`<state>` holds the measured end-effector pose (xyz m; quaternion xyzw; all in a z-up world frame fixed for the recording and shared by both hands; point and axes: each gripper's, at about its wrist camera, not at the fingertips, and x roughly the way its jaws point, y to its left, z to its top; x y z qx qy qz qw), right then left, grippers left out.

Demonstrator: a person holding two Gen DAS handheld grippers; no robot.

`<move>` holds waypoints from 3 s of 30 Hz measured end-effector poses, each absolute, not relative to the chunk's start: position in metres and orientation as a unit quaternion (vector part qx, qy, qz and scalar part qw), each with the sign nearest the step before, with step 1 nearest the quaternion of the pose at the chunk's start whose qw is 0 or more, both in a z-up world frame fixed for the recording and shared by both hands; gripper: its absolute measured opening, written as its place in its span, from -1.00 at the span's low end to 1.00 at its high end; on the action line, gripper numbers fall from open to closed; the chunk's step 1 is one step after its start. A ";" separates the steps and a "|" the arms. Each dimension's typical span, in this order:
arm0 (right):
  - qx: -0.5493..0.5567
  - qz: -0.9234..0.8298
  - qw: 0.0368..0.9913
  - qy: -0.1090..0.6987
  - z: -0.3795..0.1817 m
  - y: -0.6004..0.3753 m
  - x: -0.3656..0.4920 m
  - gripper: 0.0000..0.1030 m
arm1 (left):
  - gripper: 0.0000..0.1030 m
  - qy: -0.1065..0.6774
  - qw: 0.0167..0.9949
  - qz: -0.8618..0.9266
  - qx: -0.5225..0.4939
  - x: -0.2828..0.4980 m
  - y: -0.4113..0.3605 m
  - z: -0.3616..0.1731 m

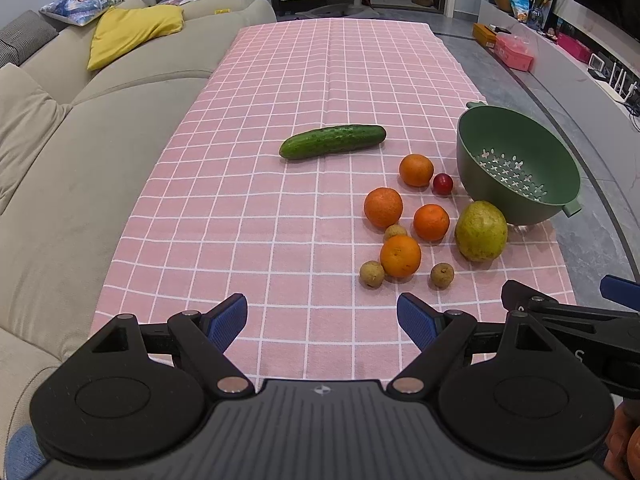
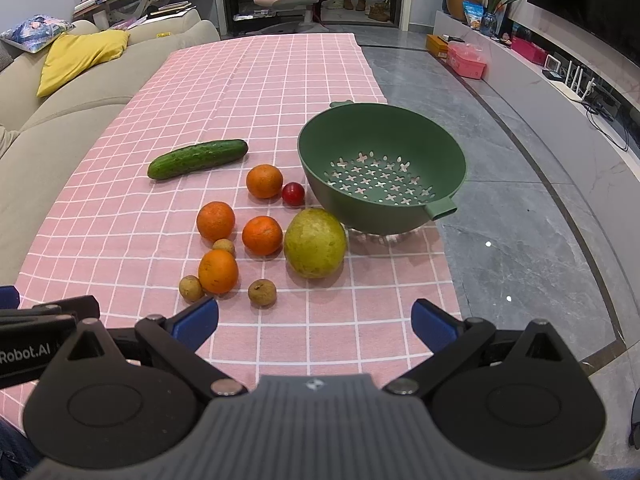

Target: Organize fruits

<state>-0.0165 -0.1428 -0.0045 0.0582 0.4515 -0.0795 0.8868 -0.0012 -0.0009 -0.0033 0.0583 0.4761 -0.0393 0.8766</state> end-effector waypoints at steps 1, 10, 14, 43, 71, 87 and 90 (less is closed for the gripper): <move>0.058 -0.079 0.887 0.451 -0.004 -0.143 -0.017 0.92 | 0.93 0.476 0.877 -0.039 0.059 -0.001 -0.001 -0.003; 0.057 -0.080 0.887 0.451 -0.005 -0.143 -0.017 0.92 | 0.92 0.476 0.877 -0.039 0.058 -0.001 -0.001 -0.003; 0.057 -0.080 0.887 0.452 -0.005 -0.143 -0.017 0.92 | 0.92 0.476 0.877 -0.040 0.057 -0.002 -0.002 -0.005; 0.057 -0.080 0.887 0.452 -0.005 -0.143 -0.017 0.91 | 0.92 0.477 0.876 -0.041 0.054 -0.004 -0.006 -0.008; 0.091 -0.086 0.878 0.462 -0.015 -0.158 -0.012 0.92 | 0.92 0.508 0.857 -0.081 0.022 0.009 0.008 -0.035; 0.195 -0.060 0.863 0.462 -0.044 -0.181 0.020 0.68 | 0.64 0.503 0.849 -0.158 0.045 0.038 0.011 -0.082; 0.184 -0.060 0.867 0.460 -0.049 -0.180 0.030 0.68 | 0.62 0.489 0.849 -0.187 0.071 0.043 0.006 -0.091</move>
